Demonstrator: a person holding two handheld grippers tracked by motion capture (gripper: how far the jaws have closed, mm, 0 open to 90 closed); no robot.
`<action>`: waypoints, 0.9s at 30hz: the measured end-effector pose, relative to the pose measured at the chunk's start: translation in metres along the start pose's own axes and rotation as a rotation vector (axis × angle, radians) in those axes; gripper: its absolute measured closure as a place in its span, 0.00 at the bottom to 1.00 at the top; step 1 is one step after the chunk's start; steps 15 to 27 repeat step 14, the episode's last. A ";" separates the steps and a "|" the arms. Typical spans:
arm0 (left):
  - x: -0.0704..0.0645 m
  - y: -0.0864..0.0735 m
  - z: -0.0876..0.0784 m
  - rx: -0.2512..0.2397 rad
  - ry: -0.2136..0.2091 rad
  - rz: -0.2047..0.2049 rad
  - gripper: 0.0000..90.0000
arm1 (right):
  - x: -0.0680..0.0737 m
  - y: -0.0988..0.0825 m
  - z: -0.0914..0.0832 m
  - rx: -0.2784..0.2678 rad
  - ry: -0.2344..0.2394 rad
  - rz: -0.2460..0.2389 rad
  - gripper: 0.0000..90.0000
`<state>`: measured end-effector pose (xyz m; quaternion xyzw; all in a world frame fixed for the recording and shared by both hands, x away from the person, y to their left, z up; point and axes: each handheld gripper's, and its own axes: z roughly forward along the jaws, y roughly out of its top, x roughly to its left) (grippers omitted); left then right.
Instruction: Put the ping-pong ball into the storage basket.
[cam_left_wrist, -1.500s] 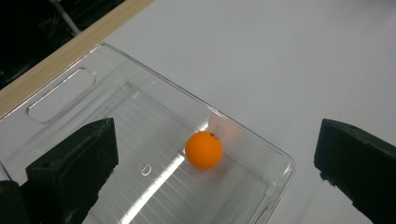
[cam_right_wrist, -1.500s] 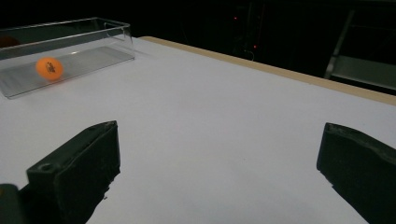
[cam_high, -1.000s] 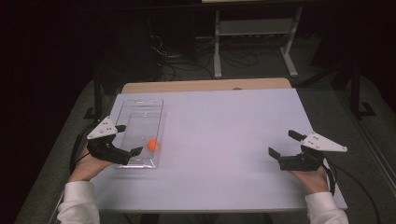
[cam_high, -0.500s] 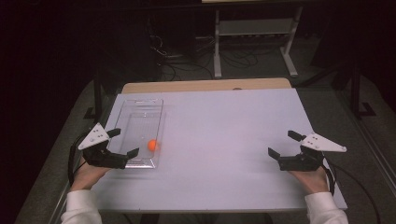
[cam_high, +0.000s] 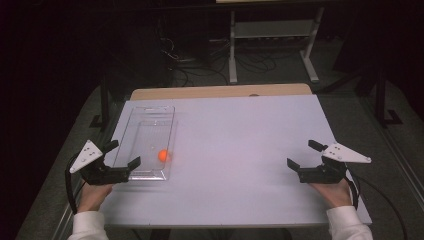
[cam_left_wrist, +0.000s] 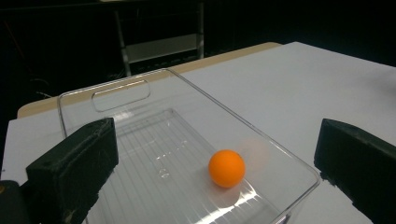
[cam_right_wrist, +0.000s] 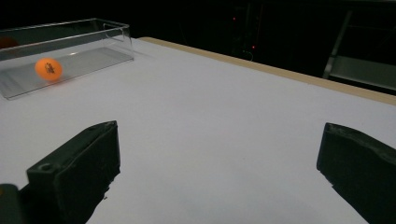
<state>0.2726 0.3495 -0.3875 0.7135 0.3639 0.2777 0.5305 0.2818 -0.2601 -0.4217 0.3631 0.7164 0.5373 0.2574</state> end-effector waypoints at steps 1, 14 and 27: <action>0.000 -0.002 0.000 0.007 0.004 0.004 0.00 | 0.000 0.000 0.000 0.000 0.000 0.001 0.00; -0.005 -0.009 0.002 -0.017 0.033 0.023 0.00 | 0.000 0.000 0.000 -0.004 0.001 0.003 0.00; -0.005 -0.009 0.002 -0.017 0.033 0.023 0.00 | 0.000 0.000 0.000 -0.004 0.001 0.003 0.00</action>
